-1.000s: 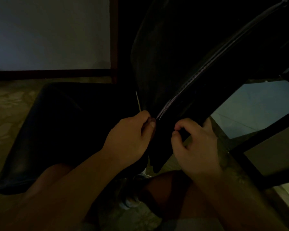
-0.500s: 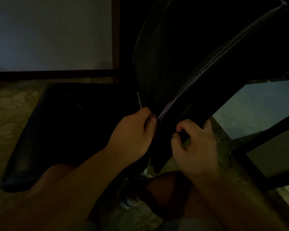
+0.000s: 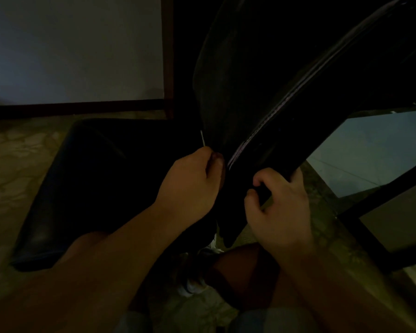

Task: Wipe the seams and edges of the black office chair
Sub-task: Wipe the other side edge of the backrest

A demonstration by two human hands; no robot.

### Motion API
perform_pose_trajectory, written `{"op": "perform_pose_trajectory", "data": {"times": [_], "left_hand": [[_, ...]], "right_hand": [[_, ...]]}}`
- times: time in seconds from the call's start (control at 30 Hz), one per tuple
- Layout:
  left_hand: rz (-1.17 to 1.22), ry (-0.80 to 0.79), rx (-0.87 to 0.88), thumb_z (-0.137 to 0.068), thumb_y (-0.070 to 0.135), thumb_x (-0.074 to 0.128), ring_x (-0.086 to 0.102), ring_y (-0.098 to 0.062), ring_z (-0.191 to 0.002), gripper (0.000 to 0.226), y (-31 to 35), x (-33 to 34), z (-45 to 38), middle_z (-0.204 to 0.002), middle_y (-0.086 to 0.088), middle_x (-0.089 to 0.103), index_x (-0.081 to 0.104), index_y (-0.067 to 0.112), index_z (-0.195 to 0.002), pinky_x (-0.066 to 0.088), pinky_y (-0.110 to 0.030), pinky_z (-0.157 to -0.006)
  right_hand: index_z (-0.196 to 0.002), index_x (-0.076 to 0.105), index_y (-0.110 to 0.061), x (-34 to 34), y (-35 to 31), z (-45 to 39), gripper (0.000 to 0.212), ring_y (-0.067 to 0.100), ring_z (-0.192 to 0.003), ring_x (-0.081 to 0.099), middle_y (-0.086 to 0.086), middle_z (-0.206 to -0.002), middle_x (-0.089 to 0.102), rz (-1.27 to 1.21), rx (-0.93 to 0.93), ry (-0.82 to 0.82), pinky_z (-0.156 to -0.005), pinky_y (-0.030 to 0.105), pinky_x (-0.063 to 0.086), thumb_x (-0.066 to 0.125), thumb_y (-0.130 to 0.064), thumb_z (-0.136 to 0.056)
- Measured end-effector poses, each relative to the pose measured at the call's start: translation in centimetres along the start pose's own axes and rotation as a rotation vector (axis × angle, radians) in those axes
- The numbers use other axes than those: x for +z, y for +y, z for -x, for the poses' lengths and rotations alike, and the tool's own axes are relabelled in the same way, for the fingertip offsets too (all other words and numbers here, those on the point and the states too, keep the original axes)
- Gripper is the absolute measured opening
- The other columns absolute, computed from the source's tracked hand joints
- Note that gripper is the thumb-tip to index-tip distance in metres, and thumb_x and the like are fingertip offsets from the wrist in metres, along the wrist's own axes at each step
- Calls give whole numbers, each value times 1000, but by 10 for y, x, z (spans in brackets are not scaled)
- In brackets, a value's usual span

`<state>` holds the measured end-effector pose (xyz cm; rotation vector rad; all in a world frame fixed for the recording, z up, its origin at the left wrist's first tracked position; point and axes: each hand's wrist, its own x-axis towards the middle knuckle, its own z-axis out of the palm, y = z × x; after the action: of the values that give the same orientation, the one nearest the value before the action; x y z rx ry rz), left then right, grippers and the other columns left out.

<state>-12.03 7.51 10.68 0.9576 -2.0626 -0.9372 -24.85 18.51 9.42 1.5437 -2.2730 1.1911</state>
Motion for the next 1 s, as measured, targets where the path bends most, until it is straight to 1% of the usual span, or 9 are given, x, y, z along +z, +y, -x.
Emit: {"op": "perform_pose_trajectory", "data": {"times": [0.17, 0.27, 0.37, 0.43, 0.53, 0.63, 0.7, 0.9, 1.0], "left_hand": [[61, -29, -94, -106, 29, 48, 56, -6, -63, 37, 5, 6, 6, -63, 2, 50, 45, 18, -71, 42, -15, -51], [50, -36, -98, -106, 28, 48, 55, -6, -62, 37, 8, 3, 6, -64, 1, 50, 46, 16, -71, 42, -16, -50], [46, 37, -144, -105, 30, 47, 58, -19, -64, 38, 7, 2, -4, -69, -6, 56, 44, 18, -69, 49, -33, -58], [39, 22, -152, -106, 30, 45, 59, -21, -63, 35, 11, 4, -2, -72, -6, 58, 45, 20, -72, 52, -40, -61], [-33, -70, -118, -108, 30, 40, 60, -15, -65, 25, 18, 7, 12, -76, 0, 57, 47, 21, -86, 47, -29, -55], [-19, -16, -141, -108, 31, 40, 58, -12, -65, 24, 16, 5, 6, -76, 1, 57, 50, 16, -92, 46, -25, -61], [12, 36, -185, -108, 28, 40, 56, -11, -63, 23, 15, 4, -3, -76, 0, 56, 49, 14, -92, 45, -19, -57], [-47, -14, -96, -108, 31, 35, 56, -11, -63, 16, 24, 15, 20, -76, 4, 53, 41, 21, -98, 45, -29, -59], [-44, 13, -127, -108, 32, 37, 57, -11, -65, 17, 20, 12, 11, -78, 3, 55, 44, 19, -99, 44, -29, -54]], "right_hand": [[-84, 57, -16, -1, -1, 2, 13, -4, -94, 46, 3, -105, 45, -10, -18, -7, -63, 6, 39, 66, -9, -78], [-84, 56, -15, 0, -1, 1, 14, -6, -89, 44, 3, -105, 46, -10, -30, -11, -63, 9, 40, 66, -7, -78], [-85, 56, -16, 0, -2, 2, 15, -3, -91, 46, 0, -107, 43, -9, -11, -4, -62, 13, 43, 66, -8, -78], [-86, 56, -16, 0, -2, 3, 16, -5, -91, 46, -1, -107, 41, -5, -17, -9, -62, 8, 41, 67, -7, -78], [-84, 57, -14, 0, -1, 3, 17, -12, -92, 43, 2, -106, 45, 7, -38, -8, -64, 1, 35, 67, -4, -76], [-83, 56, -14, 2, -3, 2, 16, -8, -91, 44, 3, -107, 45, -6, -23, 2, -61, 3, 35, 66, -4, -76], [-84, 56, -15, 2, -3, 2, 16, -6, -91, 46, 2, -108, 44, -12, -18, 0, -60, 4, 36, 66, -4, -77], [-86, 57, -15, 1, -2, 3, 17, -9, -92, 44, 3, -108, 45, 3, -38, -11, -63, 2, 35, 66, -4, -76], [-85, 56, -14, 3, -3, 2, 16, -8, -91, 44, 4, -108, 45, 0, -28, -3, -61, 2, 33, 65, -4, -76]]}}
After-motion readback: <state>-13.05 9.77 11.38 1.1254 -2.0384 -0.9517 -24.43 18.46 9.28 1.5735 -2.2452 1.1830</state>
